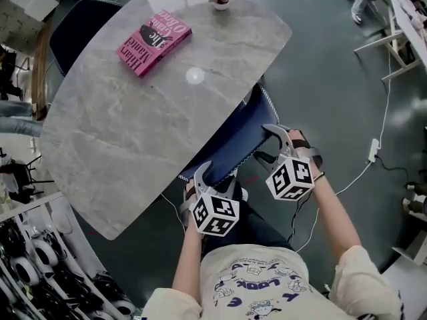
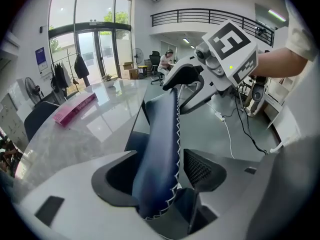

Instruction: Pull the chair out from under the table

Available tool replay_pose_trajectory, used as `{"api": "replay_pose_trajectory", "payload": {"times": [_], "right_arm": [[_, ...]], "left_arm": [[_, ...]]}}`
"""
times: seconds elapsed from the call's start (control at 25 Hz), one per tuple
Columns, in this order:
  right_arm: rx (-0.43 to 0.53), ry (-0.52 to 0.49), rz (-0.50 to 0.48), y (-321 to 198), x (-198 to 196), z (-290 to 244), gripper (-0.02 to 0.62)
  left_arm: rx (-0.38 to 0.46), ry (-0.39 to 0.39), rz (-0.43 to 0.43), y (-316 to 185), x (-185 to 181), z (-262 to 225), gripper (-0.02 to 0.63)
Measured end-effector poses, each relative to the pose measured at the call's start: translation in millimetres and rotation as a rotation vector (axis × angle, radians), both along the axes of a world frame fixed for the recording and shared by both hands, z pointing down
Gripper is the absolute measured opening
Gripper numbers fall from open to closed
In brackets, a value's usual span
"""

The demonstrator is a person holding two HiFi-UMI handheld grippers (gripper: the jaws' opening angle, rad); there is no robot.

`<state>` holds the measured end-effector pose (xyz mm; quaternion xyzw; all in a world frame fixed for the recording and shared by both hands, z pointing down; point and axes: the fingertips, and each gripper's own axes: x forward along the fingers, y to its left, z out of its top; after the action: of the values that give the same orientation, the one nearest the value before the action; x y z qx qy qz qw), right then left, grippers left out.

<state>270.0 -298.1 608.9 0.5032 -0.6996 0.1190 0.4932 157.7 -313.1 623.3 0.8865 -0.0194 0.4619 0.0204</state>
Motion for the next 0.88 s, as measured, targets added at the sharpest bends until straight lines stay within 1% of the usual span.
{"api": "replay_pose_trajectory", "payload": {"times": [0.16, 0.2, 0.28, 0.32, 0.52, 0.68, 0.76, 0.88], "right_arm": [[-0.037, 0.087, -0.108, -6, -2, 10, 0.333], [-0.042, 0.108, -0.137, -7, -4, 11, 0.333], [-0.053, 0.149, -0.198, -9, -8, 15, 0.322], [-0.059, 0.166, -0.227, -10, -10, 17, 0.314], [-0.102, 0.237, -0.364, -10, -15, 23, 0.256], [-0.107, 0.321, -0.470, -8, -14, 27, 0.185], [-0.111, 0.344, -0.507, -6, -15, 27, 0.153], [-0.124, 0.355, -0.545, -4, -16, 26, 0.126]], "left_arm": [[-0.006, -0.028, 0.007, -1, -2, 11, 0.301], [-0.007, -0.029, 0.006, -2, -2, 12, 0.286], [-0.006, -0.026, 0.007, -3, -3, 13, 0.219], [-0.008, -0.027, 0.013, -2, -3, 14, 0.209], [0.009, -0.038, 0.063, 0, -3, 17, 0.166], [0.034, -0.037, 0.098, 1, -4, 19, 0.140], [0.041, -0.043, 0.109, 2, -4, 19, 0.129], [0.050, -0.051, 0.116, 4, -5, 18, 0.119]]}}
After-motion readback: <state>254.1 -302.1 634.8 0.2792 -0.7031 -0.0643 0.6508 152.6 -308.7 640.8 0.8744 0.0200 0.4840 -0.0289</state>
